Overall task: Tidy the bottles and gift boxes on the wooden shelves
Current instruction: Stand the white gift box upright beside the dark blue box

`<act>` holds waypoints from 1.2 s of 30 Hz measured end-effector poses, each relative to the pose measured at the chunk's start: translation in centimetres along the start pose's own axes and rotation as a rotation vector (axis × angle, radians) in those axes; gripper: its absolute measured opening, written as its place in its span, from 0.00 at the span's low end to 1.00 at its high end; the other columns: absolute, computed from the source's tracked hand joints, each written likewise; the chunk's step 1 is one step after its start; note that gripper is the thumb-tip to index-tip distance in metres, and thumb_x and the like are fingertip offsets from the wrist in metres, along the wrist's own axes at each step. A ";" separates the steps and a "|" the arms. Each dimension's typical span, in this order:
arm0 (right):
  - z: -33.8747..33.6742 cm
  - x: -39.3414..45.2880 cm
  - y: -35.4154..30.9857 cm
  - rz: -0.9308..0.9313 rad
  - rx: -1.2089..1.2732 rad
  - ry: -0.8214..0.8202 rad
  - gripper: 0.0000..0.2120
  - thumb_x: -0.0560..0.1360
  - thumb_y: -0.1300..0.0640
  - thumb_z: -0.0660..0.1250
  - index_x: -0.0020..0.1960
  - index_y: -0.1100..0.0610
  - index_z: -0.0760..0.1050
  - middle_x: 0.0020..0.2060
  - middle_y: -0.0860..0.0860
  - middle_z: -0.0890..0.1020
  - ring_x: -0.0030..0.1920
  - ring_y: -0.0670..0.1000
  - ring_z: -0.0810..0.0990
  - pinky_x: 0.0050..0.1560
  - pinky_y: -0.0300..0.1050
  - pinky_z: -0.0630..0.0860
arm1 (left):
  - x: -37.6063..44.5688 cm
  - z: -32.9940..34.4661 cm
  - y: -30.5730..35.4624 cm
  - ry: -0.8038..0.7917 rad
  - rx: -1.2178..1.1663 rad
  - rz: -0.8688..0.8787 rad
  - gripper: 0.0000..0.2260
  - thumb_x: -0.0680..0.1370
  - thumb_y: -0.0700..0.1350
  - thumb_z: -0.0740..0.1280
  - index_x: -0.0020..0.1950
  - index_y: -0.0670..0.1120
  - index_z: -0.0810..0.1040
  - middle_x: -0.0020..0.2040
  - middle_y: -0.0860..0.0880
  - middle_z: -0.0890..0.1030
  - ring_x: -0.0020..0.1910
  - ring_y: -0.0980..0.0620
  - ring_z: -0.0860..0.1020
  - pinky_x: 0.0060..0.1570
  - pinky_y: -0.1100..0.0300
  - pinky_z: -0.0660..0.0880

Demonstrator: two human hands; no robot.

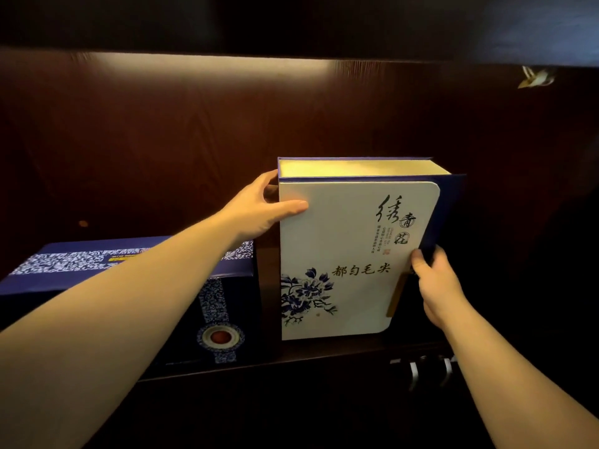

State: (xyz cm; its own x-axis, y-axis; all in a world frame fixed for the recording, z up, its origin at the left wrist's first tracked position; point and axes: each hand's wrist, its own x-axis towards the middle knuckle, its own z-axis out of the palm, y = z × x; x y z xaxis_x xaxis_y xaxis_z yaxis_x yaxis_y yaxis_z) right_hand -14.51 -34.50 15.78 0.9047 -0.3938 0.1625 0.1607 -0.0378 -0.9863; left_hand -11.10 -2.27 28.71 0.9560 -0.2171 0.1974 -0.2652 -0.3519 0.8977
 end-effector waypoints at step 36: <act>1.0 -1.9 0.0 0.153 0.174 0.013 0.27 0.83 0.37 0.54 0.79 0.47 0.61 0.63 0.42 0.76 0.69 0.48 0.69 0.68 0.49 0.65 | -2.2 -5.2 -1.8 -0.210 0.388 -0.055 0.62 0.57 0.74 0.73 0.81 0.56 0.43 0.81 0.55 0.56 0.77 0.51 0.58 0.73 0.50 0.57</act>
State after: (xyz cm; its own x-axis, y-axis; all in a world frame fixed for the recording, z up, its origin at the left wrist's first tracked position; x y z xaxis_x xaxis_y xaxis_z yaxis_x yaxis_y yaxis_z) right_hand -15.80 -32.83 15.54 0.9188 -0.3947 0.0095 0.0882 0.1819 -0.9794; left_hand -12.10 3.56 28.74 0.9345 -0.3545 0.0333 -0.2804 -0.6749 0.6826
